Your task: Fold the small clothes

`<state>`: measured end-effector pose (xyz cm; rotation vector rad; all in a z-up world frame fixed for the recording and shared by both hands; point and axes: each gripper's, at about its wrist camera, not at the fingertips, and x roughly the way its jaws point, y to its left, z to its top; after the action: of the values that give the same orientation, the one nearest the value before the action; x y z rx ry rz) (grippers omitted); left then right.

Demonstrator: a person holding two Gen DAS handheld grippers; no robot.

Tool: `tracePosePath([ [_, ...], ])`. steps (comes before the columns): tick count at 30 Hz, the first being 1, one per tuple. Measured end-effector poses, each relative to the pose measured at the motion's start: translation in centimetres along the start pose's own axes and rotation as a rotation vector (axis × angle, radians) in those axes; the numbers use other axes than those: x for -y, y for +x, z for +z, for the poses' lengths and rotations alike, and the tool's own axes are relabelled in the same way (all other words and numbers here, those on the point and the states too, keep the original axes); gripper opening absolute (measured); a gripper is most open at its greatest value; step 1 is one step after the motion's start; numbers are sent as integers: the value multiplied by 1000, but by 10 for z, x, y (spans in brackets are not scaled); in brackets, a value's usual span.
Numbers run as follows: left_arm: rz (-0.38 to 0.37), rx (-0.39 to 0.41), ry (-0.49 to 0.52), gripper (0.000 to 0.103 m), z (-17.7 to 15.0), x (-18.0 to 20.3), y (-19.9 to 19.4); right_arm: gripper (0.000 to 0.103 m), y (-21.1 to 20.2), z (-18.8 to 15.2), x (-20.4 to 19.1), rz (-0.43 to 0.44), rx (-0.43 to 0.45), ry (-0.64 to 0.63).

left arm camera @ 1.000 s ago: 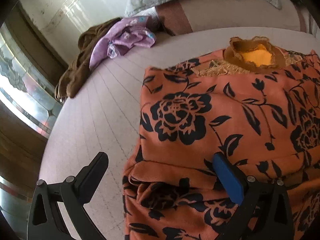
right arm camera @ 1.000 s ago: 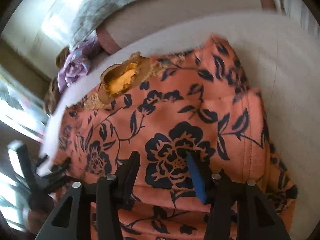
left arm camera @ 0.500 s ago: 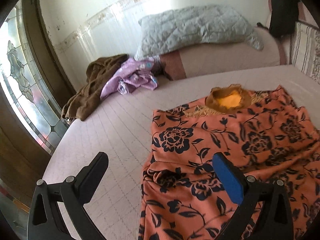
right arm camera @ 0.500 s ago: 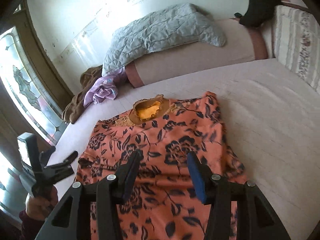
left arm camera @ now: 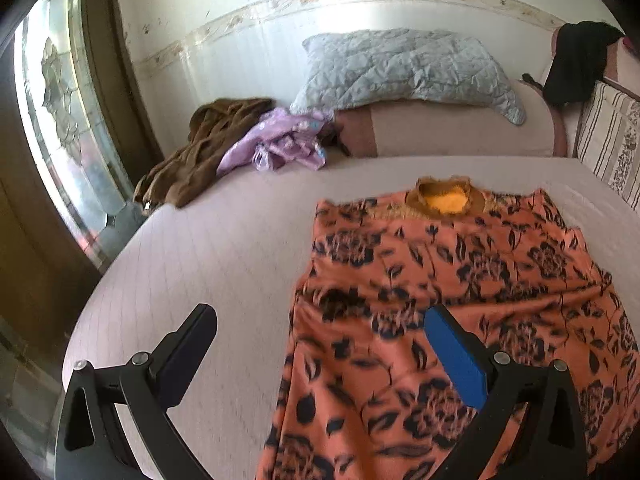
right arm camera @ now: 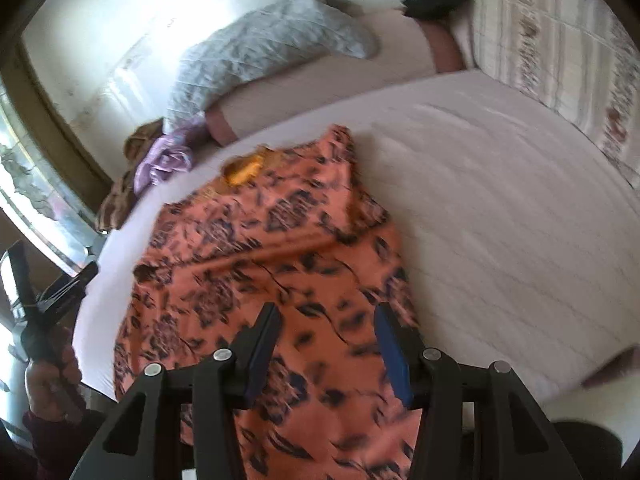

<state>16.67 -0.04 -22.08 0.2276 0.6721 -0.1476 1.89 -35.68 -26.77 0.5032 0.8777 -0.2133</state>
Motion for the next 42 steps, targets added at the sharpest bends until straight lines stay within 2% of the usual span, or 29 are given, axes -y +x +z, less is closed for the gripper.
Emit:
tracePosePath([
  [3, 0, -88, -26, 103, -23, -8, 2, 58, 2, -10, 13, -29, -57, 25],
  [8, -13, -280, -124, 103, -74, -34, 11, 58, 10, -29, 30, -83, -146, 30],
  [14, -21, -411, -243, 103, -116, -63, 18, 61, 21, -47, 59, -105, -205, 86],
  [18, -48, -445, -296, 99, -130, -71, 21, 62, 39, -64, 71, -76, -289, 150],
  [20, -75, -477, -314, 81, -138, -70, 26, 62, 48, -75, 68, -59, -327, 158],
  [22, -98, -501, -323, 70, -141, -68, 30, 63, 49, -81, 59, -92, -309, 119],
  [23, -109, -501, -331, 69, -142, -68, 30, 61, 48, -81, 55, -100, -301, 105],
  [24, -108, -499, -335, 69, -142, -68, 30, 54, 46, -82, 51, -101, -295, 87],
  [25, -109, -500, -337, 69, -142, -69, 29, 39, 44, -82, 48, -94, -296, 76],
  [26, -112, -511, -344, 69, -142, -72, 29, 31, 41, -82, 45, -89, -297, 60],
  [27, -107, -514, -353, 69, -141, -75, 28, 19, 38, -82, 41, -91, -294, 31],
  [28, -102, -507, -364, 69, -140, -80, 25, 15, 35, -81, 37, -96, -289, 16],
  [31, -95, -490, -385, 77, -142, -96, 19, 15, 32, -83, 36, -89, -300, 25],
  [34, -173, -560, -400, 78, -152, -98, 30, 20, 39, -83, 43, -87, -325, 50],
  [37, -252, -590, -421, 77, -161, -93, 34, 26, 40, -83, 40, -101, -329, 32],
  [39, -261, -584, -426, 70, -164, -93, 32, 26, 38, -84, 38, -110, -329, 9],
  [42, -267, -560, -427, 46, -162, -96, 25, 24, 37, -85, 37, -105, -317, -4],
])
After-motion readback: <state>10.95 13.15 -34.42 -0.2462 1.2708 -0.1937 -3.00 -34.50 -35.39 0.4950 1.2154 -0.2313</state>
